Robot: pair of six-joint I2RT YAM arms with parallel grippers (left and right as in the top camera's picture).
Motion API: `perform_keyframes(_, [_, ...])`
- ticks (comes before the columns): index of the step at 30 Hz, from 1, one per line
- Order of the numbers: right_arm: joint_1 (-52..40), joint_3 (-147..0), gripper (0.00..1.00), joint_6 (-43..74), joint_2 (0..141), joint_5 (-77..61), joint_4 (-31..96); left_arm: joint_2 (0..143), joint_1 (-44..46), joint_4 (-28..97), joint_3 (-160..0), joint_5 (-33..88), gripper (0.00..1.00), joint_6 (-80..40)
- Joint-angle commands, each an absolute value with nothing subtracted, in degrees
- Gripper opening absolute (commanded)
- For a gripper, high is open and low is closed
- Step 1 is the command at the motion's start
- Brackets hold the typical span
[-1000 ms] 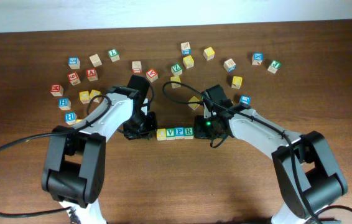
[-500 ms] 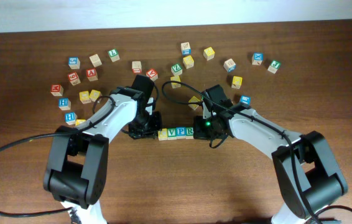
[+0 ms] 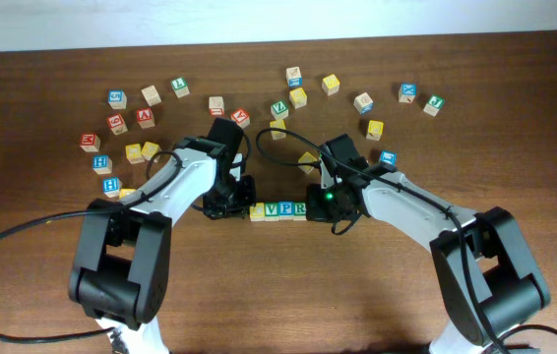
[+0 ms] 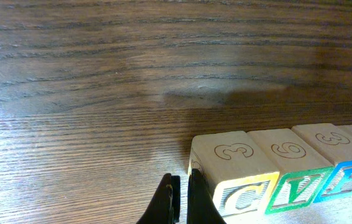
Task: Spell out CVPR
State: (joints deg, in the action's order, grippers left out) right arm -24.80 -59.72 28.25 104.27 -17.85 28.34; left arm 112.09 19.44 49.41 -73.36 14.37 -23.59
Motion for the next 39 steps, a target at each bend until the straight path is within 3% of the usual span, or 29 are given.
perform_keyframes(1, [-25.10, -60.55, 0.04, 27.70, 104.95, -17.34, 28.03, 112.60, 19.40, 49.12, -72.79, 15.03, 0.00, -23.68])
perform_keyframes(17, [-24.23, -61.89, 0.05, 27.46, 104.92, -12.78, 29.28, 112.49, 16.16, 52.86, -74.37, 7.03, 0.00, -23.70])
perform_keyframes(25, [-18.46, -71.99, 0.05, 24.45, 92.55, -8.23, 50.43, 101.84, 8.67, 63.46, -80.09, 7.11, 0.00, -23.49])
perform_keyframes(28, [-18.46, -71.96, 0.12, 24.45, 80.82, -6.37, 58.72, 94.06, 7.49, 67.48, -80.09, 7.70, 0.00, -22.00])
perform_keyframes(29, [-18.46, -71.96, 0.19, 24.45, 74.81, -6.33, 62.85, 90.91, 7.49, 69.56, -80.09, 7.70, 0.00, -22.00])
perform_keyframes(30, [-18.46, -71.92, 0.34, 24.51, 68.88, -6.35, 66.81, 88.71, 7.49, 70.85, -80.09, 7.73, 0.19, -22.02])
perform_keyframes(31, [-18.46, -71.90, 0.53, 24.93, 63.94, -6.33, 70.30, 87.53, 7.49, 71.31, -80.09, 7.70, 0.62, -22.02])
perform_keyframes(32, [-18.46, -71.83, 0.78, 25.47, 60.16, -6.24, 73.32, 86.52, 7.49, 71.70, -80.09, 7.70, 0.71, -22.02])
perform_keyframes(33, [-18.46, -71.59, 0.99, 26.70, 56.27, -5.32, 76.25, 86.37, 7.49, 71.85, -80.09, 7.70, 0.92, -22.02])
perform_keyframes(34, [-18.46, -71.24, 0.98, 27.40, 51.72, -4.69, 79.20, 86.46, 7.49, 71.94, -80.07, 7.70, 0.99, -22.02])
perform_keyframes(39, [-18.46, -71.16, 0.98, 29.04, 37.32, -3.81, 84.90, 86.46, 7.49, 70.98, -80.07, 7.66, 0.99, -22.04])
